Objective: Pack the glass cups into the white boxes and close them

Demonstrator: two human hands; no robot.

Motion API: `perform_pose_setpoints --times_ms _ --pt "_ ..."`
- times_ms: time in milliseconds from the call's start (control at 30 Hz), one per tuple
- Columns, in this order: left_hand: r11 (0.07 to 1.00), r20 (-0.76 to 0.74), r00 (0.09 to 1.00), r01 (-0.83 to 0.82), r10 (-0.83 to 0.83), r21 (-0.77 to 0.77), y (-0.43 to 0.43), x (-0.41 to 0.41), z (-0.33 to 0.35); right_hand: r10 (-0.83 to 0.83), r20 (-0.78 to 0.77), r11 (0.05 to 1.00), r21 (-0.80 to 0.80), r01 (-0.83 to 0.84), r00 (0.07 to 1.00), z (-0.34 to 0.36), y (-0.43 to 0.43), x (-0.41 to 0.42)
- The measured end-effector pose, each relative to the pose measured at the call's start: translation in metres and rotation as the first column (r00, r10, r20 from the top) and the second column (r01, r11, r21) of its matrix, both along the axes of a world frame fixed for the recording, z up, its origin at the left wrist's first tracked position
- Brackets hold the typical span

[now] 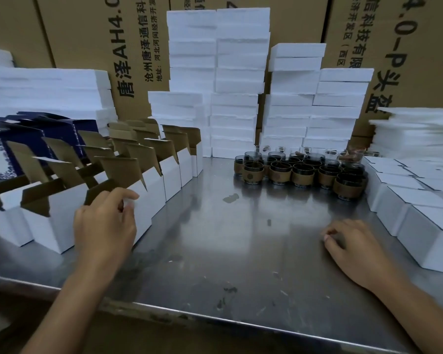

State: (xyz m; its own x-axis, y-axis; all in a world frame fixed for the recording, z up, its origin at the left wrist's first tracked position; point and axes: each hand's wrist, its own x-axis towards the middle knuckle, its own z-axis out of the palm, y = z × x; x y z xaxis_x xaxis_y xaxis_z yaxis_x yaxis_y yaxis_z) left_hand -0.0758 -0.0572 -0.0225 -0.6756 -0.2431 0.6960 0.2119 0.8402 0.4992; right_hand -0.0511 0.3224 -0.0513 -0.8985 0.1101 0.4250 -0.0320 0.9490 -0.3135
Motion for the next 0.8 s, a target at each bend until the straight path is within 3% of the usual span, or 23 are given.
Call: perform_pose_setpoints --times_ms 133,300,467,800 --pt "0.998 -0.129 0.990 0.059 -0.060 -0.012 0.027 0.007 0.006 -0.008 0.000 1.000 -0.006 0.008 1.000 0.000 -0.002 0.001" --pt "0.963 -0.260 0.928 0.249 -0.268 -0.104 0.086 0.007 0.020 -0.011 0.009 1.000 -0.027 0.011 1.000 0.001 -0.004 0.001" --pt "0.906 -0.228 0.885 0.357 -0.407 -0.228 0.159 -0.010 0.022 -0.026 0.007 0.999 -0.022 0.027 1.000 0.000 -0.002 0.001" --pt "0.868 -0.138 0.896 0.354 -0.421 -0.350 0.239 -0.038 0.015 0.036 -0.043 0.996 -0.078 -0.039 0.998 -0.006 0.005 -0.012"
